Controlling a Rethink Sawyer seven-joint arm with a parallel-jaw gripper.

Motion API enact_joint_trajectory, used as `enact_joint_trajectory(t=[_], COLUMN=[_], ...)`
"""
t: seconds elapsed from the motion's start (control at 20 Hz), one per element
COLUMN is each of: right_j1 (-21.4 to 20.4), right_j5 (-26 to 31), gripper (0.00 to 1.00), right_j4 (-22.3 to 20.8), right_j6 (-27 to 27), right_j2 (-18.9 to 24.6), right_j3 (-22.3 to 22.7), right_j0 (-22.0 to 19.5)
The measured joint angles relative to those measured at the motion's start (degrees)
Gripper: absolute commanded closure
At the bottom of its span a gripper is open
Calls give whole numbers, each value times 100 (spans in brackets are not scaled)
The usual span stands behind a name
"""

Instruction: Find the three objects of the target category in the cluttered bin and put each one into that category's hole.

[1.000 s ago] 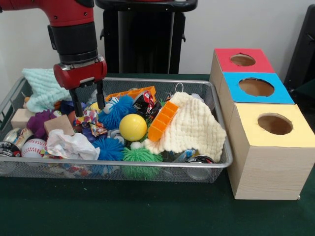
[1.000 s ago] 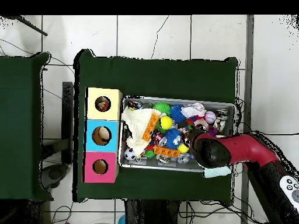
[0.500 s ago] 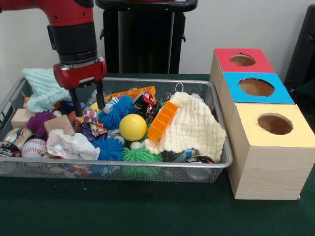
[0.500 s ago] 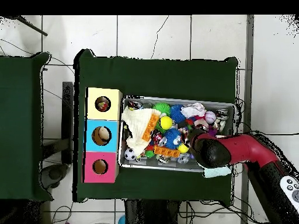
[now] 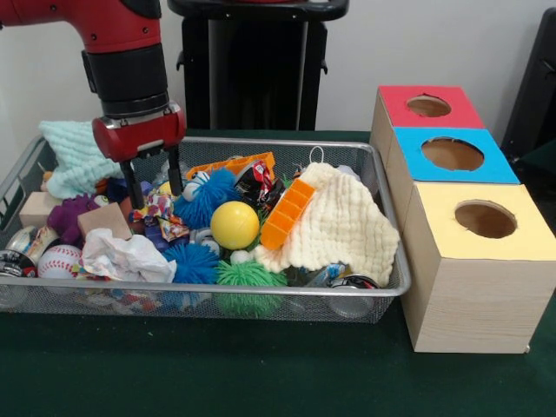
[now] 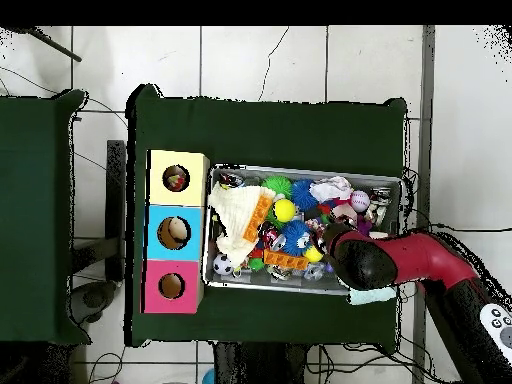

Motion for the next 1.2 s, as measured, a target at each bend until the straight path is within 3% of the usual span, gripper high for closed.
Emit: enact_joint_trajectory(t=[1.2], right_j1=[110], right_j5=[-460], gripper=[0], right_j4=[-749], right_j6=[0], right_j2=[-1], right_j3=[32], right_j0=[-21])
